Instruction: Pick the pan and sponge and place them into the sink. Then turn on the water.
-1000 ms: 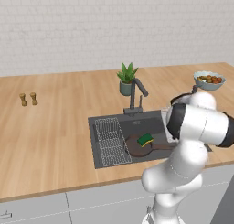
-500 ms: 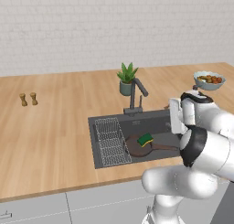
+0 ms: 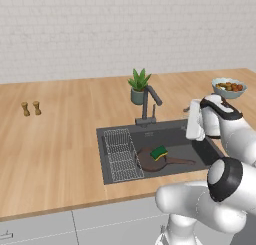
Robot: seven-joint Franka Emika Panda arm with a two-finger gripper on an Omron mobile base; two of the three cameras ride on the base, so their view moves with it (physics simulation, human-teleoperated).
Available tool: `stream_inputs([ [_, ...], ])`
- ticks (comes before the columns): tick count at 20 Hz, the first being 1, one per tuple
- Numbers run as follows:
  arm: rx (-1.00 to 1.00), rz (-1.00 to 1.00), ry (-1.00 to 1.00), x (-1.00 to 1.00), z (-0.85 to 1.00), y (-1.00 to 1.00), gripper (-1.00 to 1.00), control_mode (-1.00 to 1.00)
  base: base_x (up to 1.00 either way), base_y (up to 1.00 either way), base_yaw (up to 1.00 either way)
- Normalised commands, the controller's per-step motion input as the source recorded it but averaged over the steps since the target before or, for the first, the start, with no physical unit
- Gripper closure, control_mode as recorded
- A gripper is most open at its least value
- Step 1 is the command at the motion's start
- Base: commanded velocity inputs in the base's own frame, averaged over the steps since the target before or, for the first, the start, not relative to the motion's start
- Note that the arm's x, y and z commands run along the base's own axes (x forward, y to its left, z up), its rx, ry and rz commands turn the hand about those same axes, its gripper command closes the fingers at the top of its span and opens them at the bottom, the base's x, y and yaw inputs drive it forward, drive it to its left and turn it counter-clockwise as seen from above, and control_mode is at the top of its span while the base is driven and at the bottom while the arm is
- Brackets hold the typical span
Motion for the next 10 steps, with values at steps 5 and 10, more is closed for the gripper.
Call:
stream_inputs([
  [5, 0.28, -0.17, 0.09, 0.0, 0.04, 0.0, -1.0, -1.0, 0.0, 0.0, 0.0],
  [10, 0.29, -0.12, 0.15, 0.0, 0.0, 0.0, -1.0, -1.0, 0.0, 0.0, 0.0],
])
